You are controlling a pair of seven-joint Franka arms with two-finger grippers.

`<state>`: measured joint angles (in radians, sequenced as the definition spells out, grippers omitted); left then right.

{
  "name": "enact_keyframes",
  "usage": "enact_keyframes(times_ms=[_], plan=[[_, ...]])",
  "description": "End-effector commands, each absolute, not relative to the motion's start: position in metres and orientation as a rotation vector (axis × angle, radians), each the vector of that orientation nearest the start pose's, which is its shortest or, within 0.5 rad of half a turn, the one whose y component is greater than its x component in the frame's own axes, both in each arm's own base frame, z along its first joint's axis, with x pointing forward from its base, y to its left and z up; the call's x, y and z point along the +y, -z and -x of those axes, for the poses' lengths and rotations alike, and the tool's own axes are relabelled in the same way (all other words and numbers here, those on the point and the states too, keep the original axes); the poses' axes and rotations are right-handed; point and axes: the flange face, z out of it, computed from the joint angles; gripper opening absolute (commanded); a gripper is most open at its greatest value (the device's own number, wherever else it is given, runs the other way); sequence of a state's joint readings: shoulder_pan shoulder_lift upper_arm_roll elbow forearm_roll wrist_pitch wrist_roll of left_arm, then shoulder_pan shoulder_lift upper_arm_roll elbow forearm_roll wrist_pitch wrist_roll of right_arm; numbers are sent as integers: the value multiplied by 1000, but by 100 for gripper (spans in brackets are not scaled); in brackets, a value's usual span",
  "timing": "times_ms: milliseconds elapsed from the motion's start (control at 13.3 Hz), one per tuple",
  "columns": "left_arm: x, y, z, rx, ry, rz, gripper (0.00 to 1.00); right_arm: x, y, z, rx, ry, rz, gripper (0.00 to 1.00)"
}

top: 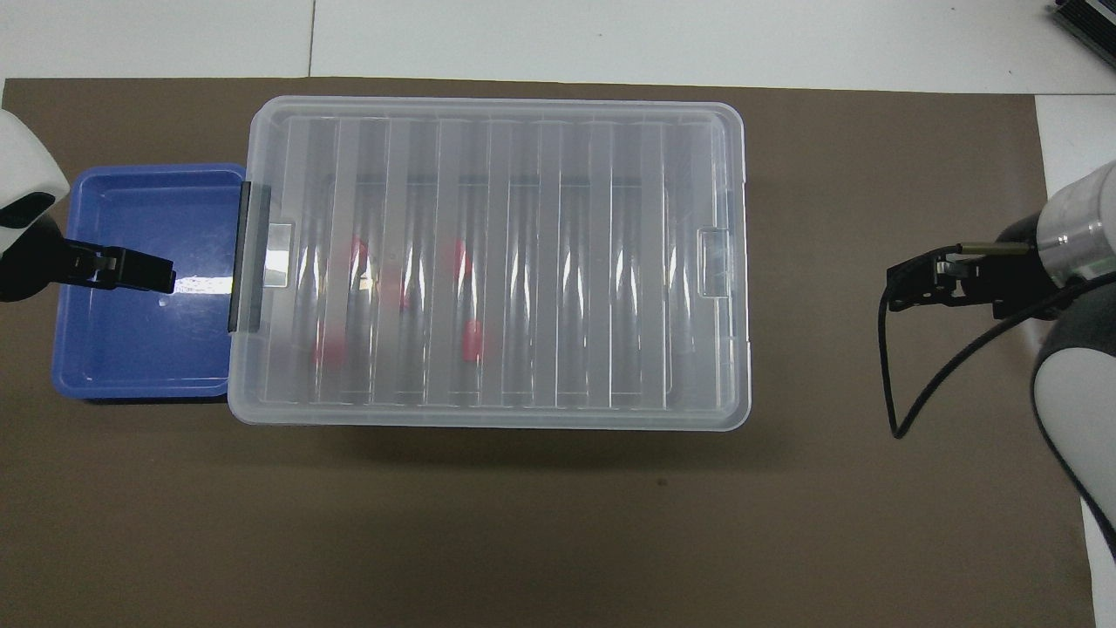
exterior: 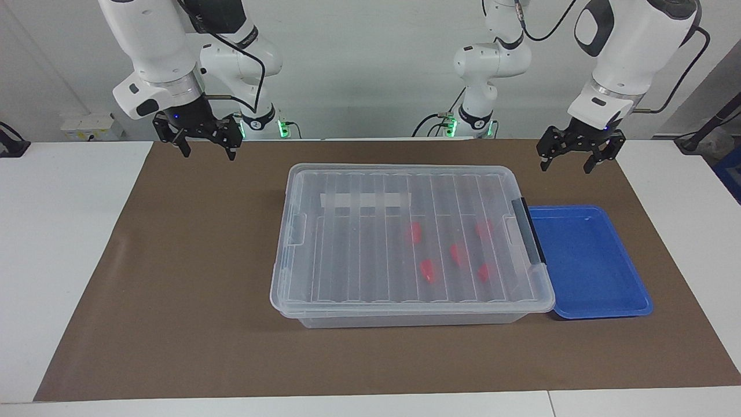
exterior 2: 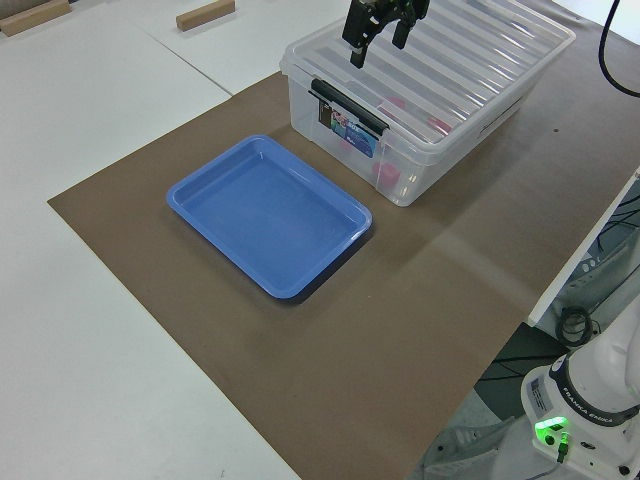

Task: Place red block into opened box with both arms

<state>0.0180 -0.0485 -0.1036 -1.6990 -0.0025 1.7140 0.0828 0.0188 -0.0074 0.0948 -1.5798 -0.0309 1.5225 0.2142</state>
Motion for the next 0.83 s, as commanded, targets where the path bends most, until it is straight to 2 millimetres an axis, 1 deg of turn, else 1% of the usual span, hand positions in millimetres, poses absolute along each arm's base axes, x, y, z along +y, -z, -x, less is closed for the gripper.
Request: enact_keyframes(times_ms=[0, 526, 751], plan=[[-46, -603, -540, 265, 108, 3136, 100, 56, -622, -544, 152, -79, 3175, 100], [-46, -603, -540, 265, 108, 3136, 100, 55, -619, -541, 162, -89, 3176, 100], [-46, -603, -540, 265, 108, 3136, 100, 55, -617, -541, 140, -94, 3177, 100]])
